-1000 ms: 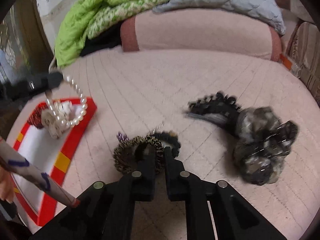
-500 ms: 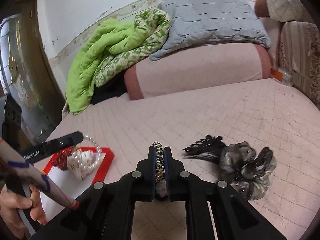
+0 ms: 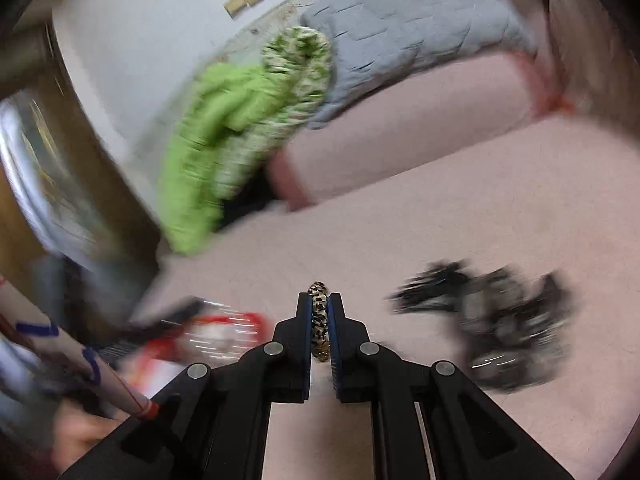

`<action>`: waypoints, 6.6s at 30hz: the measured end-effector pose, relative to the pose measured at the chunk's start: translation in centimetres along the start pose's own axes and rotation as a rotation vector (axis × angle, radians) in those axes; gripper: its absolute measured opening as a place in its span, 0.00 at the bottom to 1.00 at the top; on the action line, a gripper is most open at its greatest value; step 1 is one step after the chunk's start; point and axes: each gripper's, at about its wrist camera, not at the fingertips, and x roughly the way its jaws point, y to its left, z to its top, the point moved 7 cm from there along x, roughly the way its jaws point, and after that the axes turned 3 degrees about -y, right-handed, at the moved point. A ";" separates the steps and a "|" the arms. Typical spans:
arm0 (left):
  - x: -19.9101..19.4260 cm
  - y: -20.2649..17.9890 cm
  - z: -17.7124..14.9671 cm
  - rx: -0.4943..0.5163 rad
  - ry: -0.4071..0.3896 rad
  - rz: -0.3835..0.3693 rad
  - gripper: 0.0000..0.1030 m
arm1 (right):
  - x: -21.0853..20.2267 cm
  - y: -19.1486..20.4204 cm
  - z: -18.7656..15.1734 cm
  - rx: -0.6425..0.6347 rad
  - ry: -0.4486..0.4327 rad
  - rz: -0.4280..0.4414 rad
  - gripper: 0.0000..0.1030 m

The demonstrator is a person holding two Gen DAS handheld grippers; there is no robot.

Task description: Organize jewelry

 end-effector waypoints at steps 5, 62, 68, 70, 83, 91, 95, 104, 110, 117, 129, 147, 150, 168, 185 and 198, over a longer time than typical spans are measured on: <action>-0.4 0.2 0.2 -0.004 -0.010 0.001 0.11 | 0.5 -0.5 -0.2 -0.005 0.007 -0.051 0.08; -5.8 15.4 -6.2 -0.188 0.107 0.250 0.11 | 12.8 12.2 -13.9 -0.311 0.355 0.008 0.10; -5.6 15.2 -6.0 -0.194 0.097 0.242 0.11 | 12.4 12.2 -13.6 -0.301 0.353 0.021 0.10; -5.6 15.1 -5.8 -0.197 0.092 0.236 0.11 | 12.0 12.3 -13.2 -0.295 0.344 0.032 0.10; -5.8 11.9 -4.6 -0.140 0.027 0.175 0.18 | 8.3 10.0 -8.1 -0.214 0.227 0.044 0.20; -5.0 9.7 -4.1 -0.114 0.016 0.147 0.19 | 5.9 5.6 -5.3 -0.120 0.196 -0.007 0.20; -4.4 7.6 -4.2 -0.080 0.019 0.136 0.19 | 4.5 4.2 -4.5 -0.118 0.182 -0.030 0.20; -2.3 2.8 -5.3 0.015 0.058 0.122 0.23 | 2.4 1.5 -3.4 -0.109 0.165 -0.066 0.20; 0.1 -1.1 -6.8 0.062 0.106 0.099 0.29 | 1.5 0.2 -3.1 -0.116 0.173 -0.083 0.20; 3.1 -5.0 -9.5 0.099 0.192 0.066 0.32 | 1.3 -1.8 -2.2 -0.224 0.218 -0.116 0.20; 2.8 -3.0 -8.5 0.070 0.185 0.099 0.34 | 6.1 -1.8 -5.7 -0.516 0.391 -0.132 0.20; 2.6 -3.7 -8.4 0.072 0.189 0.054 0.35 | 6.4 -2.5 -5.2 -0.529 0.408 -0.184 0.17; 2.8 -4.1 -8.7 0.065 0.195 0.036 0.35 | 4.8 -3.0 -3.7 -0.366 0.377 -0.098 0.17; 2.2 -3.6 -9.3 0.045 0.206 0.099 0.37 | 6.9 -3.1 -5.4 -0.504 0.420 -0.150 0.18; 2.5 -4.5 -9.9 0.062 0.225 0.072 0.37 | 7.8 -2.4 -7.8 -0.760 0.433 -0.276 0.12; 3.4 -5.5 -9.8 0.052 0.244 0.071 0.37 | 3.0 -2.8 -2.4 -0.333 0.332 -0.045 0.01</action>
